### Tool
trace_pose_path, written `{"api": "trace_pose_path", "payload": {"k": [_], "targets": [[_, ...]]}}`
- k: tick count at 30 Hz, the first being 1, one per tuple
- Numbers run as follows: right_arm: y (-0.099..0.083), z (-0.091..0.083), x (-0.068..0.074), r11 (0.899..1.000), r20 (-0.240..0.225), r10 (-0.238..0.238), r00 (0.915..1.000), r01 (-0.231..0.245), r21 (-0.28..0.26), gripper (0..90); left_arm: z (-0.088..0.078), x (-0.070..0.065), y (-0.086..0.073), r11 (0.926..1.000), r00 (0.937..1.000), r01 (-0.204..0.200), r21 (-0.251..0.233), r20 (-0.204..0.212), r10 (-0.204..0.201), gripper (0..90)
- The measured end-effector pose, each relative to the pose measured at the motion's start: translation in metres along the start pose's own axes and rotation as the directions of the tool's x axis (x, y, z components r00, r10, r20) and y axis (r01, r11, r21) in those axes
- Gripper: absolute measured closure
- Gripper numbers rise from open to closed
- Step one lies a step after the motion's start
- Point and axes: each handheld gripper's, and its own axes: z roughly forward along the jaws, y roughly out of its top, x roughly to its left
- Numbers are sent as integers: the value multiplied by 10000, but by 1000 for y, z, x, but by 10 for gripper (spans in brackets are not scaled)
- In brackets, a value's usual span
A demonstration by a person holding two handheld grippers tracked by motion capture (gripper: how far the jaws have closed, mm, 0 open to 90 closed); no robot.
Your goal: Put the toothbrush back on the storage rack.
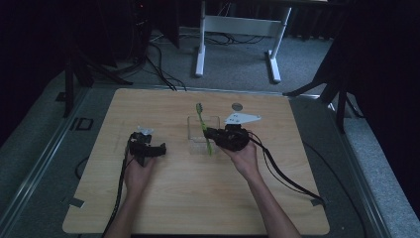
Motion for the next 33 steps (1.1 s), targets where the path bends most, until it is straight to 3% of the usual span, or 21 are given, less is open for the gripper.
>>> {"api": "trace_pose_path", "payload": {"k": [33], "targets": [[5, 1, -10, 9963, 208, 513, 9985, -498, -701, 822, 0, 0, 0, 10000, 10000, 13, -15, 0, -13, 93]]}}
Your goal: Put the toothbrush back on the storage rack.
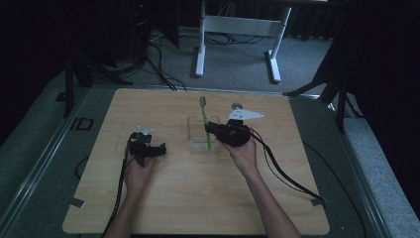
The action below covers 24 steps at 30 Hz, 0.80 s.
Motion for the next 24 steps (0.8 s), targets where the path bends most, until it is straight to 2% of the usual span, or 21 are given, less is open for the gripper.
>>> {"api": "trace_pose_path", "payload": {"k": [24], "targets": [[3, 2, -8, 9986, 51, 419, 9991, -417, -338, 822, 0, 0, 0, 10000, 10000, -6, 1, -5, 6, 93]]}}
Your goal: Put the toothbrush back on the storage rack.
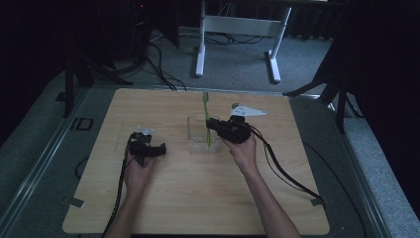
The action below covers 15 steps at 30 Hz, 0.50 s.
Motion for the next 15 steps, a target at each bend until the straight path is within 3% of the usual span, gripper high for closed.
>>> {"api": "trace_pose_path", "payload": {"k": [15], "targets": [[2, 2, -5, 9991, 206, 323, 9993, -317, -287, 822, 0, 0, 0, 10000, 10000, -1, 1, 2, 1, 93]]}}
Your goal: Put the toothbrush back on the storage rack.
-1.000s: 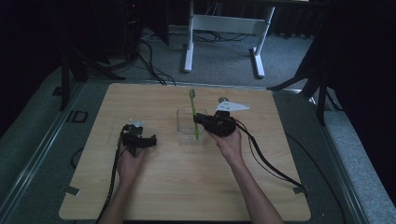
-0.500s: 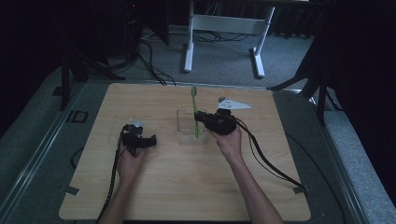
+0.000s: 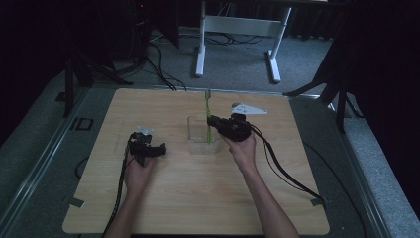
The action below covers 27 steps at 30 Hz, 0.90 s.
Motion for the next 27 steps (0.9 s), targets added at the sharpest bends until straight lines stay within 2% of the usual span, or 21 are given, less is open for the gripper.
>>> {"api": "trace_pose_path", "payload": {"k": [27], "targets": [[4, 3, -10, 9985, 371, 407, 9985, -393, -375, 822, 0, 0, 0, 10000, 10000, 1, -3, 3, -1, 93]]}}
